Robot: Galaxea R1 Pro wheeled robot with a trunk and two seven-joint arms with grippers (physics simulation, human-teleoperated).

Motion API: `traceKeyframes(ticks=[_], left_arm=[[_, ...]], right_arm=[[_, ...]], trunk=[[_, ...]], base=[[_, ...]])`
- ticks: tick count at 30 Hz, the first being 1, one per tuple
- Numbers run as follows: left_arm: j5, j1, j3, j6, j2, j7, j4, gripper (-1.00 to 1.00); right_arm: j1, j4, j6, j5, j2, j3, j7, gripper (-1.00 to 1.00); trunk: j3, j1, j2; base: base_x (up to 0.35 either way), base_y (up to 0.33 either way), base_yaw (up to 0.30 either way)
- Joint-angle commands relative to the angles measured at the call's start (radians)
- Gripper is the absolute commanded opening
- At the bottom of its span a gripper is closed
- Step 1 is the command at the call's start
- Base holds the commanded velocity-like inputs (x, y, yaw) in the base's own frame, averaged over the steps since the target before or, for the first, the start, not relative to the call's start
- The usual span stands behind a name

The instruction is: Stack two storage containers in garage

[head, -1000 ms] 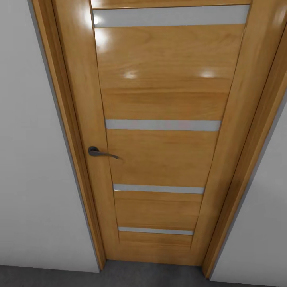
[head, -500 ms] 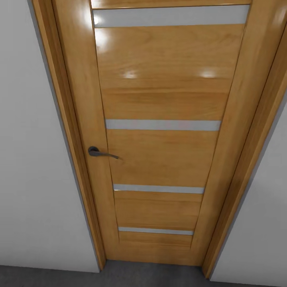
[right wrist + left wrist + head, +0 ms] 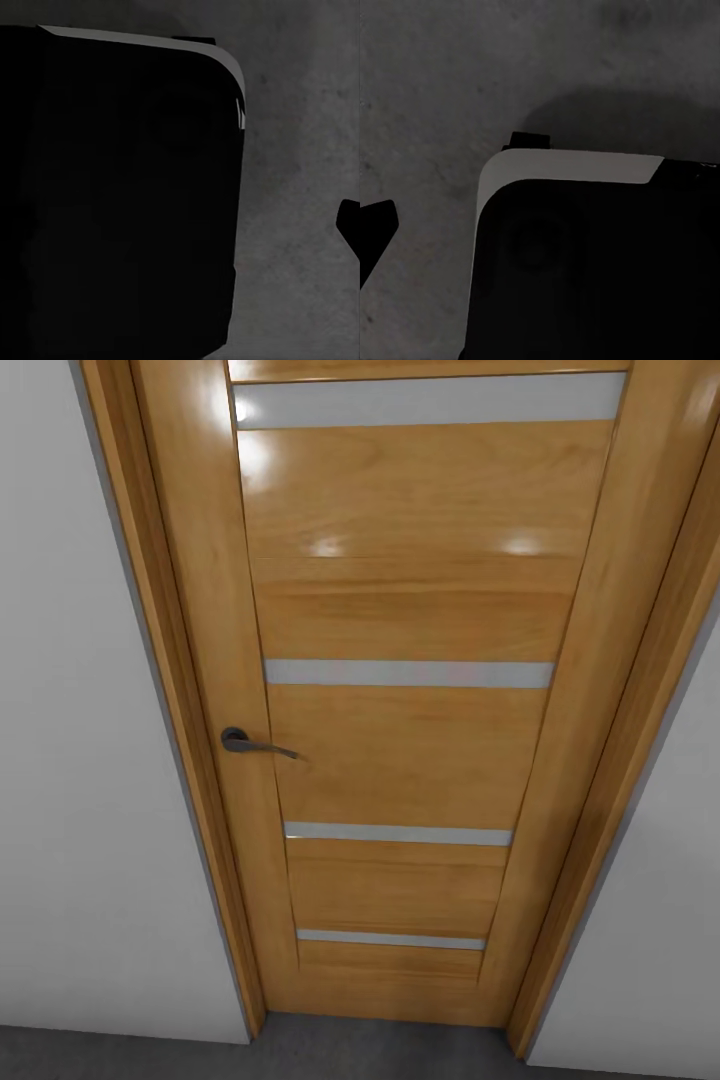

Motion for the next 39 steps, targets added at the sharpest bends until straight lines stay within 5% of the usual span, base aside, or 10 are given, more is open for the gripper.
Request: traceKeyframes(ticks=[1,13,14,20,26,32,36,39], left_arm=[[0.009,0.0,0.001,-0.002,0.0,0.0,0.0,1.0],[0.009,0.0,-0.003,0.0,-0.002,0.001,0.001,1.0],[0.006,0.0,-0.005,0.005,-0.003,0.001,-0.015,1.0],[0.004,0.0,-0.004,0.006,-0.005,0.003,-0.034,1.0],[0.008,0.0,-0.005,0.007,-0.005,0.006,-0.026,1.0],[0.007,0.0,-0.002,0.004,-0.005,0.004,-0.022,1.0],[0.007,0.0,-0.001,0.001,-0.008,0.002,-0.022,1.0],[0.008,0.0,-0.002,0.003,-0.01,0.003,-0.019,1.0]], right_arm=[[0.0,0.0,-0.003,0.004,0.0,0.0,0.0,1.0],[0.0,-0.037,-0.004,0.014,0.0,0.001,0.006,1.0],[0.0,-0.349,0.028,0.012,0.011,-0.004,0.007,1.0],[0.0,-0.477,0.05,0.05,0.001,0.002,0.011,1.0],[0.0,-0.863,0.39,0.135,0.01,0.002,0.019,1.0],[-0.002,-1.081,0.562,0.143,0.014,0.01,0.021,1.0],[-0.013,-1.16,0.645,0.147,0.013,0.062,0.021,1.0],[-0.066,-1.275,0.793,0.148,0.016,0.172,0.021,1.0]], trunk=[[-0.001,0.0,0.0],[-0.001,0.0,0.0],[-0.001,0.0,0.0],[-0.001,0.0,0.0],[-0.001,0.0,0.0],[-0.001,0.0,0.0],[-0.001,0.0,0.0],[-0.001,0.0,0.0]], base=[[0.0,0.0,0.0],[0.0,0.0,0.0],[0.0,0.0,0.0],[0.0,0.0,0.0],[0.0,0.0,0.0],[0.0,0.0,0.0],[0.0,0.0,0.0],[0.0,0.0,0.0]])
